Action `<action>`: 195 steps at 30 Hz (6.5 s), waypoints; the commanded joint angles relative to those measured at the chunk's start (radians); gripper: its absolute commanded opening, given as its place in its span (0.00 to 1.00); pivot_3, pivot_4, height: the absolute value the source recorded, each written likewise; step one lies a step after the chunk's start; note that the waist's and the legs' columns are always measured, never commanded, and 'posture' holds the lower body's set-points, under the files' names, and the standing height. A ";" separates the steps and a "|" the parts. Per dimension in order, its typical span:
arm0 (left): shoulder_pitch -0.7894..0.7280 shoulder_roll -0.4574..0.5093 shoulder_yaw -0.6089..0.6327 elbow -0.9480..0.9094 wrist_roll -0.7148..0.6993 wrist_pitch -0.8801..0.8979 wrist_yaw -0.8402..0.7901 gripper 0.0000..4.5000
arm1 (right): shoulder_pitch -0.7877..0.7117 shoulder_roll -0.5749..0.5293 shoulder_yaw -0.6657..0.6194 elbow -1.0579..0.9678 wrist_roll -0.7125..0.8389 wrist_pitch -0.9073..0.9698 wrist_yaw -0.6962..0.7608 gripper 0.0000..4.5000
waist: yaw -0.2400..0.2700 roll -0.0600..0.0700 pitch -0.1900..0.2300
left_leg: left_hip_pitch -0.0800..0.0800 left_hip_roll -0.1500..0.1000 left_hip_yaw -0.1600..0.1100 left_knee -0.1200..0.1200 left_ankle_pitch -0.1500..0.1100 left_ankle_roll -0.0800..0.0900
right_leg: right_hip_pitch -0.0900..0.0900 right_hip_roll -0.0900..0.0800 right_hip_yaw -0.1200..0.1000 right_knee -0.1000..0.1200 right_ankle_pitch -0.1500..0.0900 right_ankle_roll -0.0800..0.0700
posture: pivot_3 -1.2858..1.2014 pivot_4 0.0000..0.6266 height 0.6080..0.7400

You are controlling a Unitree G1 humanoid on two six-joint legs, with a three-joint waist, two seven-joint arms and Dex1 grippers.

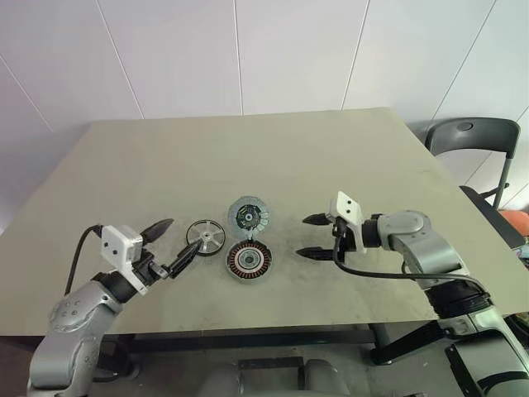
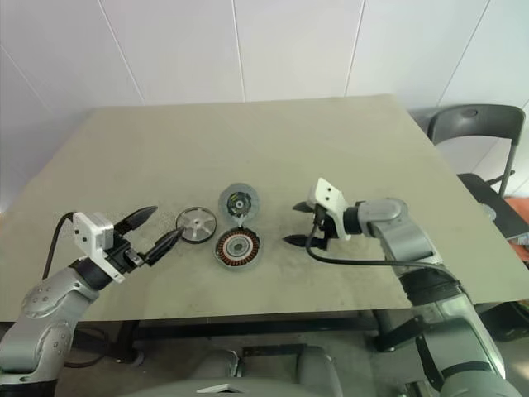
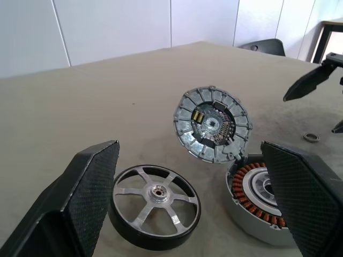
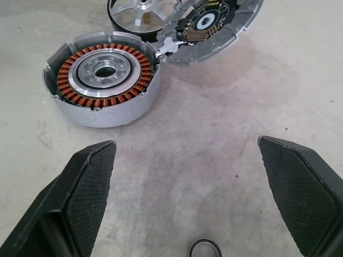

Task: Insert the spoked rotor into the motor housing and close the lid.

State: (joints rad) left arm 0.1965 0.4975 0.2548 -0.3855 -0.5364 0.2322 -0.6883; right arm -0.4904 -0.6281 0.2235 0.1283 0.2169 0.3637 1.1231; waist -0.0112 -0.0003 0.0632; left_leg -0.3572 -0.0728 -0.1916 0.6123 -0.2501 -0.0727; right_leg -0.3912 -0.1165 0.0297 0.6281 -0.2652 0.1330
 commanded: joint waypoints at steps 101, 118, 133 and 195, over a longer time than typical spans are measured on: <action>0.062 0.108 -0.032 -0.021 -0.023 -0.036 -0.263 1.00 | -0.213 0.368 0.140 0.323 -0.079 -0.068 0.108 0.15 | -0.003 0.002 0.001 | 0.001 0.002 0.004 -0.001 0.000 0.000 | -0.002 0.000 0.000 0.001 0.002 -0.003 | 0.52 0.00 1.00; 0.064 0.108 -0.034 -0.026 -0.028 -0.028 -0.259 1.00 | -0.211 0.359 0.137 0.350 -0.089 -0.089 0.104 0.15 | -0.003 0.002 0.001 | 0.001 0.002 0.004 -0.001 0.000 0.000 | -0.002 0.000 0.000 0.001 0.002 -0.003 | 0.52 0.00 1.00; 0.074 0.105 -0.030 -0.010 -0.025 -0.044 -0.271 1.00 | -0.212 0.337 0.091 0.174 -0.004 0.019 0.144 0.99 | -0.003 0.002 0.001 | 0.001 0.002 0.003 -0.001 0.000 0.000 | -0.002 0.000 0.000 0.001 0.001 -0.002 | 0.52 0.00 1.00; 0.078 0.081 -0.049 0.011 -0.007 -0.073 -0.264 1.00 | -0.171 0.371 0.150 0.433 -0.127 -0.128 0.136 0.01 | -0.008 0.004 0.001 | 0.003 0.002 0.003 -0.002 0.000 0.000 | 0.000 0.000 0.000 0.002 0.001 -0.002 | 0.52 0.00 1.00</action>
State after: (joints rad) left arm 0.2804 0.5777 0.1964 -0.3647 -0.5412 0.1806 -0.9520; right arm -0.6636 -0.2601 0.3634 0.5431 0.1036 0.2215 1.2625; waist -0.0192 0.0039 0.0637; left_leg -0.3538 -0.0703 -0.1883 0.6108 -0.2504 -0.0730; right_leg -0.3912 -0.1162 0.0298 0.6304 -0.2644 0.1312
